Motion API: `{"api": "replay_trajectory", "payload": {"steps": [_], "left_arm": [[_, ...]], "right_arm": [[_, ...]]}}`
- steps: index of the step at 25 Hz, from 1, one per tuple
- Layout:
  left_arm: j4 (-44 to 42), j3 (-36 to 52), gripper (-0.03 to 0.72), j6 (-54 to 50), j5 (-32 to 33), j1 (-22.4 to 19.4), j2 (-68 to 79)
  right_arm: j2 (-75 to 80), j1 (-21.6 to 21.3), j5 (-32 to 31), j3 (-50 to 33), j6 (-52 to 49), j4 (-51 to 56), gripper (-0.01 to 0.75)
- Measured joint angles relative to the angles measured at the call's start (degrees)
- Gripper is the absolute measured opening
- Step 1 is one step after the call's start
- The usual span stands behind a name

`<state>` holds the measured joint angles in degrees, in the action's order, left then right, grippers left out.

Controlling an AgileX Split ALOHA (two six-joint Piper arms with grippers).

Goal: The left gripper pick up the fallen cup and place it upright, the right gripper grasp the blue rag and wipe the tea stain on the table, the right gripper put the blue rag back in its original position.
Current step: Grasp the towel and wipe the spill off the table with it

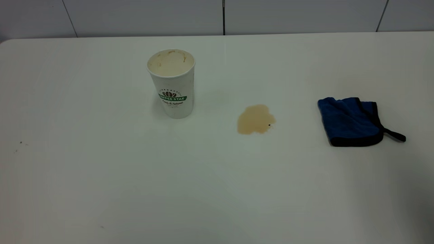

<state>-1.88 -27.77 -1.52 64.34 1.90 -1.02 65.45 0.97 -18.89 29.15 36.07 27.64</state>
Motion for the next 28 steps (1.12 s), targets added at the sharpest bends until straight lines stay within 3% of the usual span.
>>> {"api": "replay_trajectory", "payload": {"steps": [12, 23, 28], "left_arm": [[0.0, 0.0, 0.566, -0.1, 0.0, 0.0, 0.0], [0.0, 0.0, 0.566, -0.1, 0.0, 0.0, 0.0], [0.0, 0.0, 0.566, -0.1, 0.0, 0.0, 0.0]], "right_arm": [[40.8, 2.0, 10.7, 18.9, 12.1, 2.8, 0.590], [65.1, 2.0, 12.3, 37.2, 16.2, 2.5, 0.590], [70.1, 1.5, 13.1, 40.9, 17.5, 0.8, 0.585]]}}
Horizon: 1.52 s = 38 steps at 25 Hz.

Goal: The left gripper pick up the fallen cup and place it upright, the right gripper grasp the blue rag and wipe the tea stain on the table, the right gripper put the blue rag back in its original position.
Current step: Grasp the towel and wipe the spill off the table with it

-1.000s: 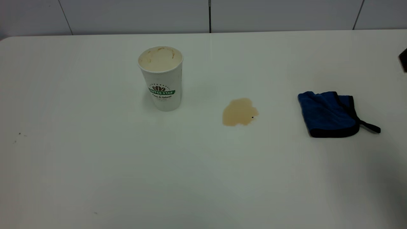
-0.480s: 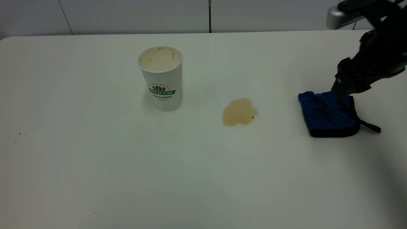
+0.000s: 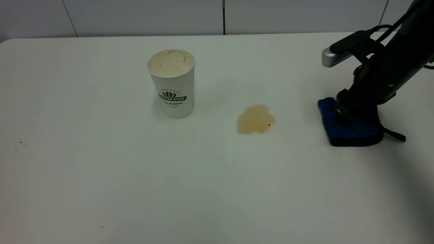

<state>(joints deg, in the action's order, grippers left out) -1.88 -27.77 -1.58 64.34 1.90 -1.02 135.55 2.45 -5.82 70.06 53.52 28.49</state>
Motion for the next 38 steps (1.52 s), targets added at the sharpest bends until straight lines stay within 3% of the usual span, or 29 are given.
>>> {"api": "replay_trajectory", "payload": {"steps": [3, 5, 7, 9, 11, 21, 28, 34, 38], "left_arm": [[0.0, 0.0, 0.566, 0.0, 0.0, 0.0, 0.0], [0.0, 0.0, 0.566, 0.0, 0.0, 0.0, 0.0], [0.0, 0.0, 0.566, 0.0, 0.0, 0.0, 0.0], [0.0, 0.0, 0.566, 0.0, 0.0, 0.0, 0.0], [0.0, 0.0, 0.566, 0.0, 0.0, 0.0, 0.0], [0.0, 0.0, 0.566, 0.0, 0.0, 0.0, 0.0], [0.0, 0.0, 0.566, 0.0, 0.0, 0.0, 0.0], [0.0, 0.0, 0.566, 0.0, 0.0, 0.0, 0.0], [0.0, 0.0, 0.566, 0.0, 0.0, 0.0, 0.0]], "right_arm": [[2.1, -0.2, 1.2, 1.0, 0.0, 0.1, 0.560], [2.5, -0.2, 1.6, 1.3, 0.0, 0.0, 0.496], [2.6, -0.2, 1.8, 1.4, 0.0, 0.0, 0.359], [2.8, 0.1, 2.4, 1.4, 0.0, 0.0, 0.155], [2.9, 1.0, 2.9, 1.6, 0.0, 0.0, 0.072], [7.8, 13.4, 2.5, 13.0, 0.1, -0.2, 0.060], [9.7, 21.2, -8.6, 19.3, 0.1, -0.2, 0.060], [9.0, 21.7, -26.5, 19.7, -0.3, -4.6, 0.060], [8.7, 19.8, -27.2, 19.7, -8.3, -13.3, 0.060]]}}
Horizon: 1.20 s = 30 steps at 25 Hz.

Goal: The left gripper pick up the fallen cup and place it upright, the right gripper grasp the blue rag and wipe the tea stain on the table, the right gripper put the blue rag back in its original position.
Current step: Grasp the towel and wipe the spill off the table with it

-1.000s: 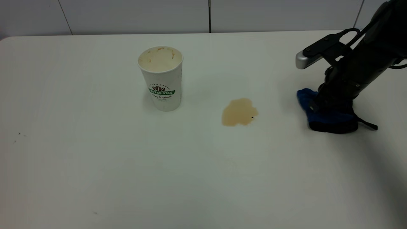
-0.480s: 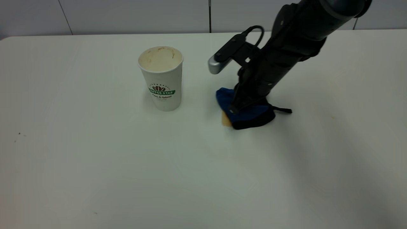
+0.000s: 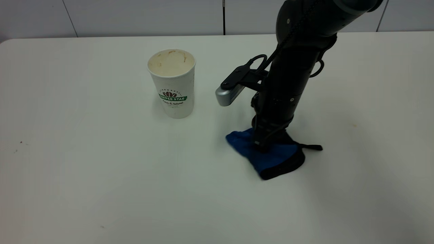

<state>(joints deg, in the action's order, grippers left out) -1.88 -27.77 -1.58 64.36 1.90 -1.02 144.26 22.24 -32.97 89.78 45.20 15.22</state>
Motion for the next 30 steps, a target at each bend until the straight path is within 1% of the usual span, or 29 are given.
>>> {"api": "replay_trajectory", "payload": {"steps": [2, 5, 8, 11, 16, 23, 25, 26, 27, 29, 30], "left_arm": [[0.0, 0.0, 0.566, 0.0, 0.0, 0.0, 0.0], [0.0, 0.0, 0.566, 0.0, 0.0, 0.0, 0.0], [0.0, 0.0, 0.566, 0.0, 0.0, 0.0, 0.0], [0.0, 0.0, 0.566, 0.0, 0.0, 0.0, 0.0], [0.0, 0.0, 0.566, 0.0, 0.0, 0.0, 0.0], [0.0, 0.0, 0.566, 0.0, 0.0, 0.0, 0.0], [0.0, 0.0, 0.566, 0.0, 0.0, 0.0, 0.0], [0.0, 0.0, 0.566, 0.0, 0.0, 0.0, 0.0], [0.0, 0.0, 0.566, 0.0, 0.0, 0.0, 0.0], [0.0, 0.0, 0.566, 0.0, 0.0, 0.0, 0.0], [0.0, 0.0, 0.566, 0.0, 0.0, 0.0, 0.0]], "right_arm": [[-0.3, -1.6, 2.8, 0.0, -6.3, -6.3, 0.060], [-0.4, -4.1, 9.4, 0.0, -17.5, -15.7, 0.060], [-0.3, -5.3, 13.3, -0.1, -26.6, -24.5, 0.060], [-0.5, -5.7, 12.1, -0.1, -33.4, -30.7, 0.060], [-2.5, -6.9, 3.8, -0.2, -40.5, -32.5, 0.060], [-2.8, -10.9, 4.1, -0.3, -43.4, -32.9, 0.067], [-2.8, -11.5, 4.2, -0.3, -44.5, -32.6, 0.094], [-2.8, -11.8, 4.2, -0.3, -45.2, -32.0, 0.123], [-2.8, -11.9, 4.1, -0.3, -45.2, -31.2, 0.169], [-2.9, -12.1, 2.9, -0.4, -45.7, -30.2, 0.291], [-3.4, -12.1, 1.7, -0.5, -46.0, -29.8, 0.369]]}}
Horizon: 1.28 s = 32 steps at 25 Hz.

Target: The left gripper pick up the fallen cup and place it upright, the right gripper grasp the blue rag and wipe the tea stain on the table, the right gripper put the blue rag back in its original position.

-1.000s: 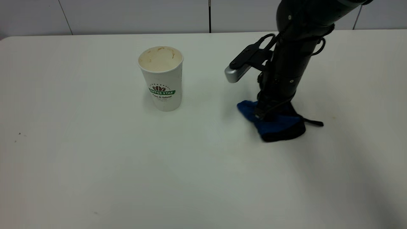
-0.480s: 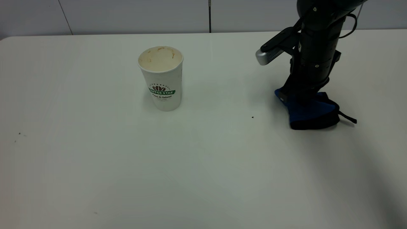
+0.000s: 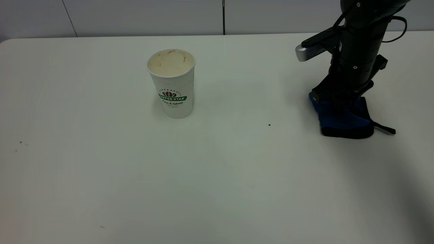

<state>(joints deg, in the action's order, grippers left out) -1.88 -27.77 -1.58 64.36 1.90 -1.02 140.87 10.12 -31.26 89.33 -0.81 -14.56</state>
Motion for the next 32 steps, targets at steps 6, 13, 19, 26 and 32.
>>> {"api": "replay_trajectory", "payload": {"steps": [6, 13, 19, 26, 32], "left_arm": [[0.0, 0.0, 0.566, 0.0, 0.0, 0.0, 0.0], [0.0, 0.0, 0.566, 0.0, 0.0, 0.0, 0.0], [0.0, 0.0, 0.566, 0.0, 0.0, 0.0, 0.0], [0.0, 0.0, 0.566, 0.0, 0.0, 0.0, 0.0], [0.0, 0.0, 0.566, 0.0, 0.0, 0.0, 0.0]], "right_arm": [[-11.4, 0.1, -12.4, -1.4, -2.9, 1.8, 0.685], [-41.1, 0.2, -20.2, -14.7, -3.6, 2.8, 0.626], [-65.9, 0.2, -26.8, -31.7, -4.2, 4.5, 0.541], [-90.2, -0.7, -28.8, -51.9, -5.1, 9.3, 0.536], [-105.7, -6.1, -29.1, -60.8, -5.4, 10.6, 0.536]]}}
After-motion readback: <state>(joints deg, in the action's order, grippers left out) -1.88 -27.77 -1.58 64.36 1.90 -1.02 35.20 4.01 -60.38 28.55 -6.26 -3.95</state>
